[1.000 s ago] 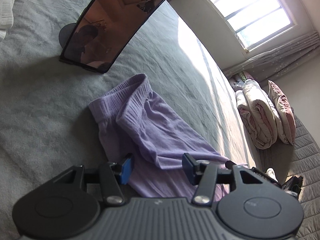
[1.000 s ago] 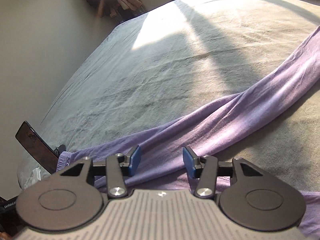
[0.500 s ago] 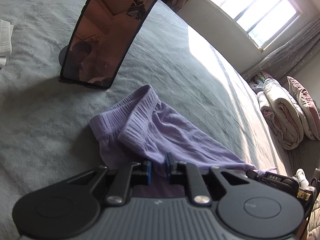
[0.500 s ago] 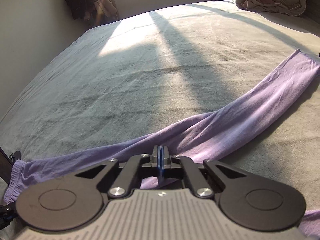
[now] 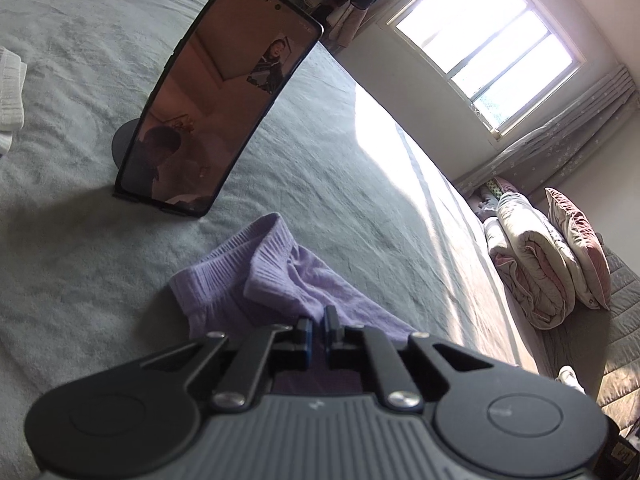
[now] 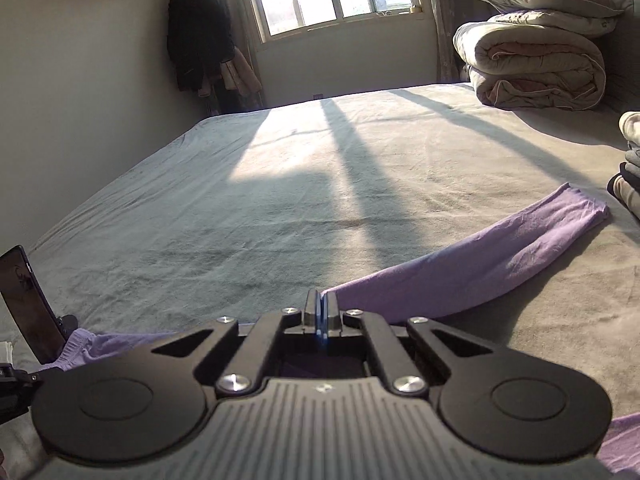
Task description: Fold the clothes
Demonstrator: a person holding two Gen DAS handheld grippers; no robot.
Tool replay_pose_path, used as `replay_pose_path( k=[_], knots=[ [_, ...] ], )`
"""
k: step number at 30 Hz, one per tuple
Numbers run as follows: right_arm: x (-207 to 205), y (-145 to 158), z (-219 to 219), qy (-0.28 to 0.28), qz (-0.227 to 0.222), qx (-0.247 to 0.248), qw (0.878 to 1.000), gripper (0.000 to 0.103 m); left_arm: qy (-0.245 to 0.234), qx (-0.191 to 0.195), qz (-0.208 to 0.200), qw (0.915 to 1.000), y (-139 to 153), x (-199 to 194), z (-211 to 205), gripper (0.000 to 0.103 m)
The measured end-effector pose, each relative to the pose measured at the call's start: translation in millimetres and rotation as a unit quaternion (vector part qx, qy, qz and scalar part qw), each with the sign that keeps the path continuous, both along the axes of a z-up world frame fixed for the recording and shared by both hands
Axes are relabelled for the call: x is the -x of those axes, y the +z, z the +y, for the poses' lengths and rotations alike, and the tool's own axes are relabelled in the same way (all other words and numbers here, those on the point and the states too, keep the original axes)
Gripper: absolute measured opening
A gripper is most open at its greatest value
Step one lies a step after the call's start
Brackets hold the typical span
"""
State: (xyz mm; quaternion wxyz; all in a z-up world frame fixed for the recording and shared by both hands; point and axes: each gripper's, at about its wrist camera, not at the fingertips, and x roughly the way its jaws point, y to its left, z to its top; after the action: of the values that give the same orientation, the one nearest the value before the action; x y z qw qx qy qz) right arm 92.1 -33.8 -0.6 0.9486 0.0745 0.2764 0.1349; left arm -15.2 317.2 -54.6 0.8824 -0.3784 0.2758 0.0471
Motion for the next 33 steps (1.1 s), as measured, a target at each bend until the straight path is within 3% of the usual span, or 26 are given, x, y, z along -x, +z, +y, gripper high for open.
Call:
replay_pose_path(
  k=[6,16,25,33],
  knots=[
    [41,11,0,0.008,-0.042,0.016,0.999,0.001,0.004,0.004,-0.022,0.9997,4,8,8,0.005],
    [97,-3,15,0.035,-0.067,0.068,0.995,0.001,0.003,0.002,-0.005,1.0000,-7,20,21,0.005],
    [117,-30,15,0.044,-0.024,0.049,0.998,0.001,0.011,-0.017,0.036,0.9992,-15,31,25,0.005],
    [102,-68,7,0.035,0.060,0.022,0.997,0.001,0.016,-0.054,0.073,0.9958,-17,33,15,0.009]
  ],
)
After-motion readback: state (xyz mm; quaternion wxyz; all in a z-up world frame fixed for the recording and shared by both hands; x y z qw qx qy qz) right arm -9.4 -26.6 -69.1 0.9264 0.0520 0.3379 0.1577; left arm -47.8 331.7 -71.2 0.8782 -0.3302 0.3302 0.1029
